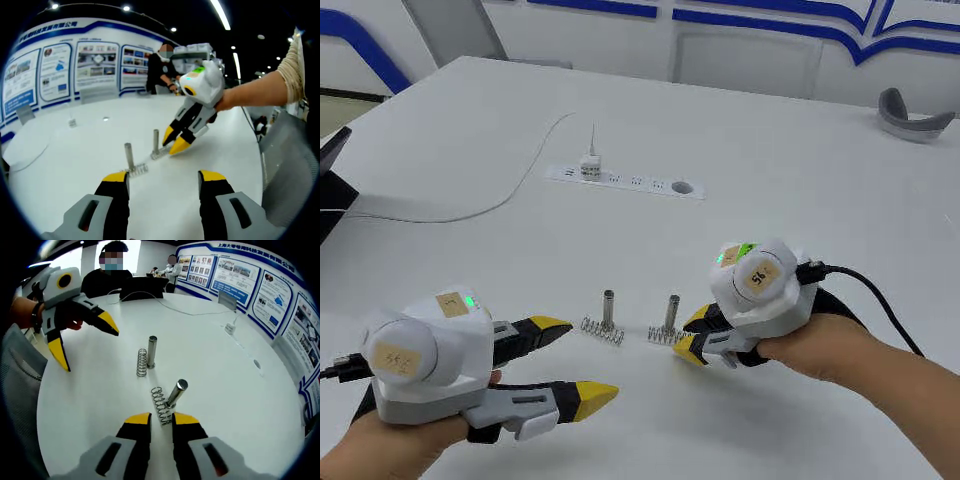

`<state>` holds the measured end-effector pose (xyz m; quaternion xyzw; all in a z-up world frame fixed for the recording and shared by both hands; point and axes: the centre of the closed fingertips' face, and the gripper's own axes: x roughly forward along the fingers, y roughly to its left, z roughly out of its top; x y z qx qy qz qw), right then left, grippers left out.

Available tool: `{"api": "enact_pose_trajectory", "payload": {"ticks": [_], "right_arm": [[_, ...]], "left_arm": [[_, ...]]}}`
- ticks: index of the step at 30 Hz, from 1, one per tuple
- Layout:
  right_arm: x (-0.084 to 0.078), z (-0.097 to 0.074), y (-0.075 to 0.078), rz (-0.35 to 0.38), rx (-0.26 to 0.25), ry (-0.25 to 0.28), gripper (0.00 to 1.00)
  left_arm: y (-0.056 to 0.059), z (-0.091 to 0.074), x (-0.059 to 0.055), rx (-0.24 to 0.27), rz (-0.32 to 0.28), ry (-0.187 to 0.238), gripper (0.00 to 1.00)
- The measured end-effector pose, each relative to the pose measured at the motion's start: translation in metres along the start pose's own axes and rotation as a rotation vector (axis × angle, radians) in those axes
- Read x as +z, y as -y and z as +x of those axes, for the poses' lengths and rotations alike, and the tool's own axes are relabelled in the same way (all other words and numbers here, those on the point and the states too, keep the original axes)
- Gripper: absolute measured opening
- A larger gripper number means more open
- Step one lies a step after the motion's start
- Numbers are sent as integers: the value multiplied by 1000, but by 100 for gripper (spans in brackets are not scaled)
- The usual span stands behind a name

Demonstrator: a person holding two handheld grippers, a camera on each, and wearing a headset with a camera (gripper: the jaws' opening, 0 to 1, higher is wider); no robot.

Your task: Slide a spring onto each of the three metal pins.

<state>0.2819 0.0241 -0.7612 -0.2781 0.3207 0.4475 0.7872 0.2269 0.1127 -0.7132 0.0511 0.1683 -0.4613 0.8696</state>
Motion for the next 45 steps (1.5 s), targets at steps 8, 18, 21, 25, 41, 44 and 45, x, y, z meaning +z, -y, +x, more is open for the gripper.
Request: {"api": "enact_pose_trajectory", "payload": {"ticks": [8,18,21,25,41,44,45], "right_arm": [[-4,0,-5,5,21,-14,17],[-4,4,-9,22,38,-18,15],[-5,4,-9,39,42,-18,15],[-6,5,-10,66,51,-20,12],[6,-14,-30,-47,100,-7,11],[11,-21,-35,-74,116,6,11],[13,-24,-38,-85,126,8,11]], "left_arm": [[0,0,-1,1,-2,-1,56],[1,-1,-2,1,-2,-2,56],[1,-1,-2,2,-3,-3,56],[2,-1,-2,0,-2,-3,56],[9,5,0,-29,21,-8,54],[11,7,1,-38,31,-10,53],[12,8,1,-44,34,-10,53]]}}
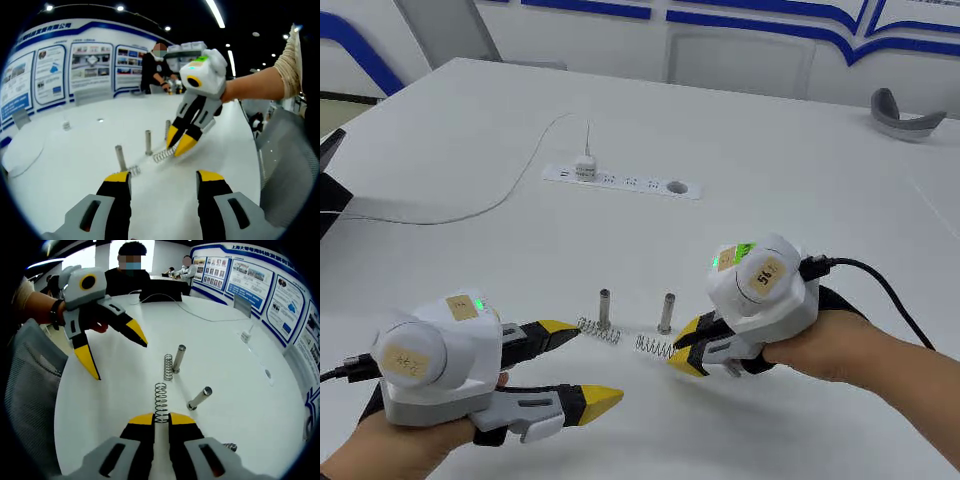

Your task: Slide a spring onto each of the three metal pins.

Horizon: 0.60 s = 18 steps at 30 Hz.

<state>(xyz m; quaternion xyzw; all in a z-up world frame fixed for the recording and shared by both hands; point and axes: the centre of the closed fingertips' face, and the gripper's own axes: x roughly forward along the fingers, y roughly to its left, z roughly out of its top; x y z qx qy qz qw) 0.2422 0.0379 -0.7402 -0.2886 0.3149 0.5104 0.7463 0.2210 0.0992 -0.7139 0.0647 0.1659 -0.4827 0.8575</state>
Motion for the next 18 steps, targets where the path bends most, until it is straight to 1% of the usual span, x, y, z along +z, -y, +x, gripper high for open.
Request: {"api": "enact_pose_trajectory", "payload": {"ticks": [5,9,14,18], "right_arm": [[9,-7,-11,-62,34,4,11],[15,-9,-19,-98,60,3,11],[25,-11,-29,-141,93,13,11],[29,-12,-36,-195,116,2,12]], "left_arm": [[5,4,3,-19,25,-2,51],[10,7,4,-35,51,-6,48],[14,8,6,-52,82,-7,43],[18,9,7,-65,113,-7,37]]}}
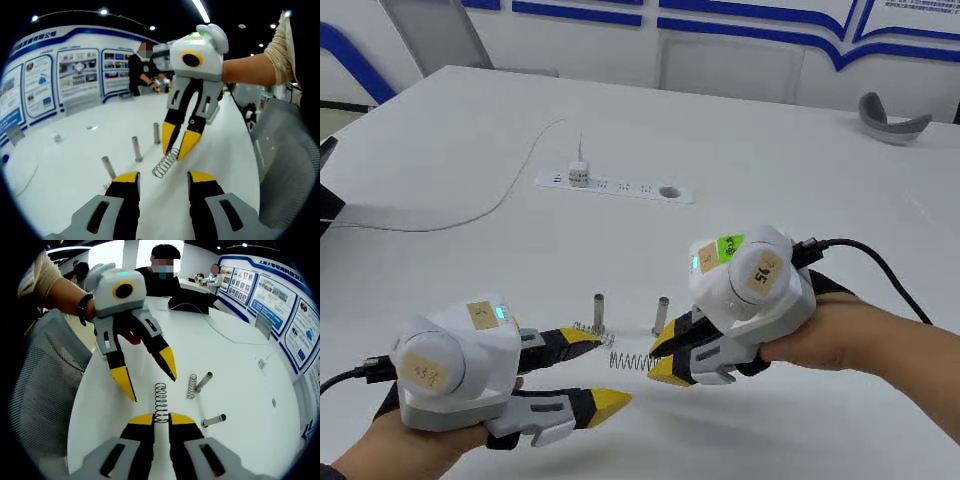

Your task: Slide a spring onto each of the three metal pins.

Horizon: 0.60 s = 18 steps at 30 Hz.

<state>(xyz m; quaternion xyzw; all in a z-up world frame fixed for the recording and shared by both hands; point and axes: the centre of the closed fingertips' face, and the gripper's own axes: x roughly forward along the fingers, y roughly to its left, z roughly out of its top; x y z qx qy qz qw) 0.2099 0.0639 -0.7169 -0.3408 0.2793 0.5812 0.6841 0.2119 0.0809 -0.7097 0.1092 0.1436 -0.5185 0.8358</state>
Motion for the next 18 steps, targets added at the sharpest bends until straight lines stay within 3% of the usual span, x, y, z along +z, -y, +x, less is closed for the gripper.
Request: {"api": "enact_pose_trajectory", "payload": {"ticks": [18], "right_arm": [[3,-1,-13,-84,64,-39,12]], "left_arm": [[11,2,-2,-37,87,-10,14]]}}
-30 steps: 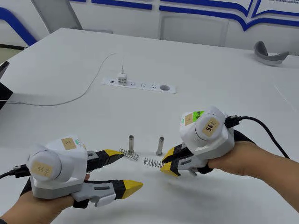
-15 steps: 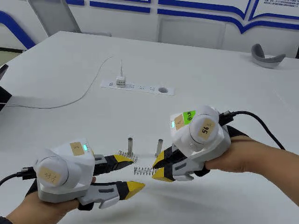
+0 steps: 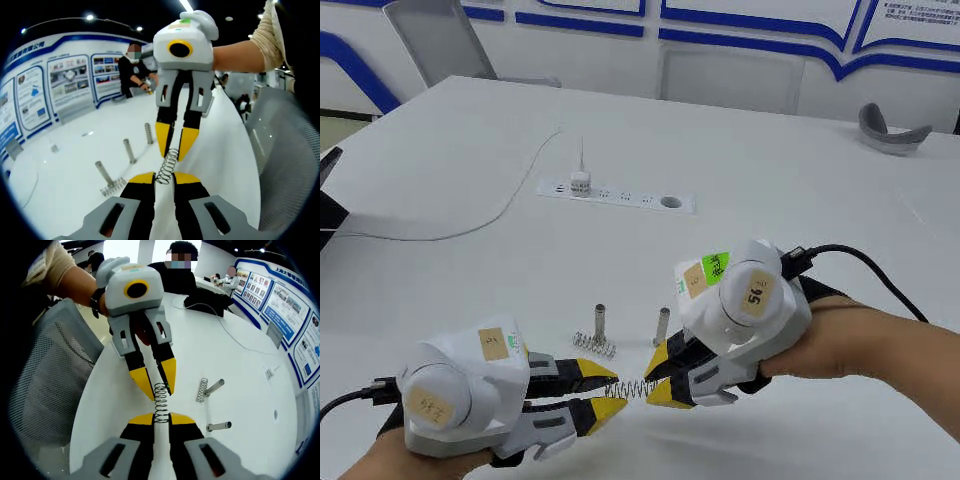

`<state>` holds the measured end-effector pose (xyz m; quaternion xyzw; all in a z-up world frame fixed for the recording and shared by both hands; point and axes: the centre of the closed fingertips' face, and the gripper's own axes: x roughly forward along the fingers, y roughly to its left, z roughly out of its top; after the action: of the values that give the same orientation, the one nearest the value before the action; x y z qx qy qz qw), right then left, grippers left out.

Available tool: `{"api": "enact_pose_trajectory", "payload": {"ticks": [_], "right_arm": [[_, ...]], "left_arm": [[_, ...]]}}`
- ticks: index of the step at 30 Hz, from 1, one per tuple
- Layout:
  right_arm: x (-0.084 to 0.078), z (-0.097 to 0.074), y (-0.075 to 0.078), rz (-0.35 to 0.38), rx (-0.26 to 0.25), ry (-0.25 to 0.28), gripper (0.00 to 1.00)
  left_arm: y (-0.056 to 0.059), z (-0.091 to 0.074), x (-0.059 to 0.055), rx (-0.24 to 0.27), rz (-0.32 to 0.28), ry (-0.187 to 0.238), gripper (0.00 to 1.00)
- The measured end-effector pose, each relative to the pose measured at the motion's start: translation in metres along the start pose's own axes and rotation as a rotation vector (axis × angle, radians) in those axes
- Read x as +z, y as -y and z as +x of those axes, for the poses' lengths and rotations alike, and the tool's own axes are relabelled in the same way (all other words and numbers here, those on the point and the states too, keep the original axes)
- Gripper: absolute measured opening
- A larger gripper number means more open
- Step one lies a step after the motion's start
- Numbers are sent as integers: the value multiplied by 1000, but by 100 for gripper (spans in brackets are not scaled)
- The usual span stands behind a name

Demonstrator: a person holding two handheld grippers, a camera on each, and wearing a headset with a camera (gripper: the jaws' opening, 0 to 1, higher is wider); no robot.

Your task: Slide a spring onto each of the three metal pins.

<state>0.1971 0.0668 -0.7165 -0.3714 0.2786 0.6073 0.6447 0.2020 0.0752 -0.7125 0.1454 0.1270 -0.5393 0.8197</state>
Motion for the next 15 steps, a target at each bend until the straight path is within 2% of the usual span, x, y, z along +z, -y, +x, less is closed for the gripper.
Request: {"api": "enact_pose_trajectory", "payload": {"ticks": [15], "right_arm": [[22,-15,1,8,1,53,11]], "left_arm": [[-1,0,0,2,1,-1,12]]}}
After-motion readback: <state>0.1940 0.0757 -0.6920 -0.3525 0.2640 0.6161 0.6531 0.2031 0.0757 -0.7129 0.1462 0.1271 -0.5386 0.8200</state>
